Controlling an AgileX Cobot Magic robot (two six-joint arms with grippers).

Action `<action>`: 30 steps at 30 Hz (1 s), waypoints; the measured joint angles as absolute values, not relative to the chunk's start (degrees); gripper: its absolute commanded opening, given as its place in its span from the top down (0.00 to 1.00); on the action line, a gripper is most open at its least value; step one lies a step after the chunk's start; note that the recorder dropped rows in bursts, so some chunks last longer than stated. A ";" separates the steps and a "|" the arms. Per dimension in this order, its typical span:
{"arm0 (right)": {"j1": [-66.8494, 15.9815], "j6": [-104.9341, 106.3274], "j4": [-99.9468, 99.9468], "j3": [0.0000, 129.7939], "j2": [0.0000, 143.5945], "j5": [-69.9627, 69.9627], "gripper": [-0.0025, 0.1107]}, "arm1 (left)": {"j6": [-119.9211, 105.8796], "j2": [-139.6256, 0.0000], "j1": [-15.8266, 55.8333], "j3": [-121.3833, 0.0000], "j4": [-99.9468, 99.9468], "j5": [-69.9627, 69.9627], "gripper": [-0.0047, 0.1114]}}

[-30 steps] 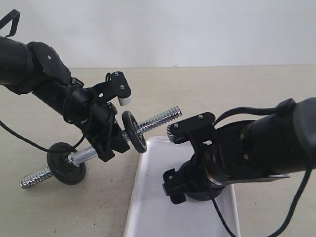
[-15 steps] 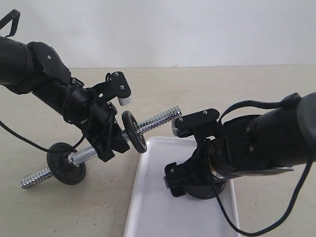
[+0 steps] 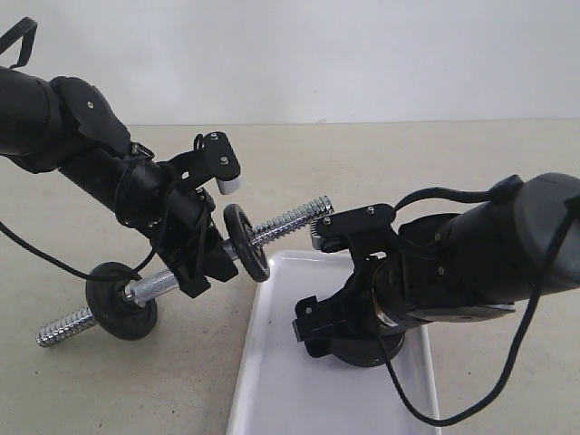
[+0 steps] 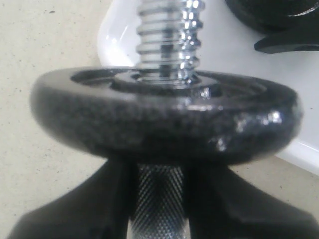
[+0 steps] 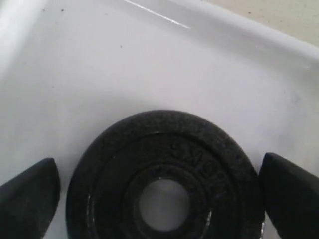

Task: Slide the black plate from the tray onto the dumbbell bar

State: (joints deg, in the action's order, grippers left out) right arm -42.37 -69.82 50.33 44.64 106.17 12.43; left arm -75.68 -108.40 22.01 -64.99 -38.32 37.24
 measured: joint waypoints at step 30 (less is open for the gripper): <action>-42.37 -50.09 30.04 45.54 105.71 15.94 0.05 | -75.68 -108.40 22.01 -64.99 -38.32 37.36 0.92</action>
